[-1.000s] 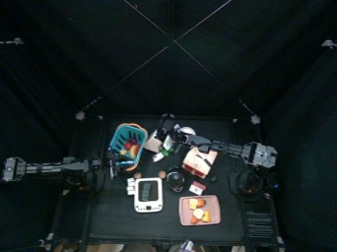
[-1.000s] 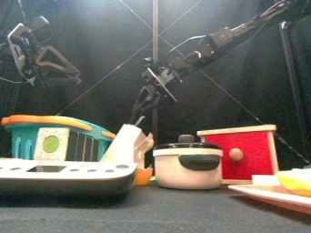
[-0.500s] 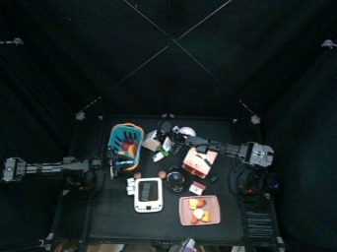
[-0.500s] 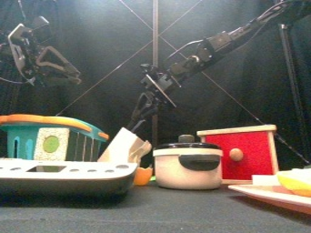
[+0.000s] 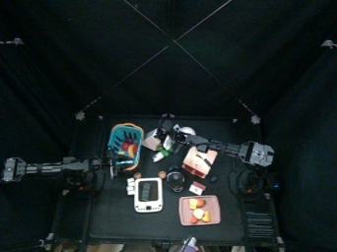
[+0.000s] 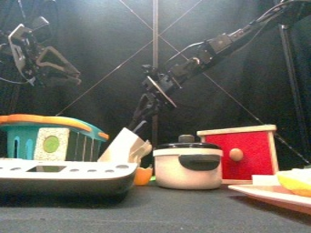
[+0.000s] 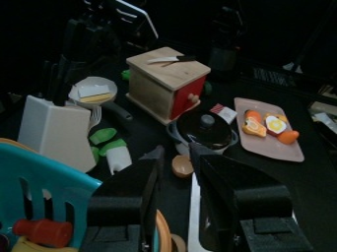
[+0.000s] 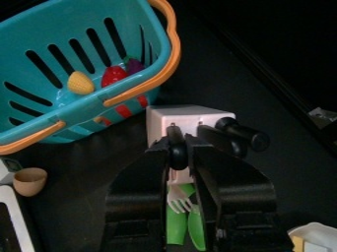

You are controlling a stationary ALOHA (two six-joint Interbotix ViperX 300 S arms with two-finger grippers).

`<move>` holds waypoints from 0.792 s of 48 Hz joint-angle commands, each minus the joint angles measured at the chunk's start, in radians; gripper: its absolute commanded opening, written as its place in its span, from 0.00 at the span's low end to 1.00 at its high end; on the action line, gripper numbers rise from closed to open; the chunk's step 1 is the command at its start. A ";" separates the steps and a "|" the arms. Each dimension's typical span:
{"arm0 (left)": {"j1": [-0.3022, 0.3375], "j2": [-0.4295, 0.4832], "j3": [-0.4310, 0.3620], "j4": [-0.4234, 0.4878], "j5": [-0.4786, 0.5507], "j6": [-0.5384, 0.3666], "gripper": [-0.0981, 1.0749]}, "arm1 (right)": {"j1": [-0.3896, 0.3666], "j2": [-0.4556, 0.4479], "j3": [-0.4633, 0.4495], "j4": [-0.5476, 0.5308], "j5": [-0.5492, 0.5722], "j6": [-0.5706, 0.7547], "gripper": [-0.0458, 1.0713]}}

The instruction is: Pull out cleaver

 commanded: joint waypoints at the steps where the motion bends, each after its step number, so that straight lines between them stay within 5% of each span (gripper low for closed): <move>1: 0.003 0.003 -0.014 -0.002 -0.006 0.002 0.68 | -0.021 -0.044 -0.028 -0.012 0.003 -0.002 0.49; 38: 0.014 0.002 -0.009 -0.002 -0.003 0.002 0.68 | -0.032 -0.021 -0.080 -0.014 0.035 -0.003 0.50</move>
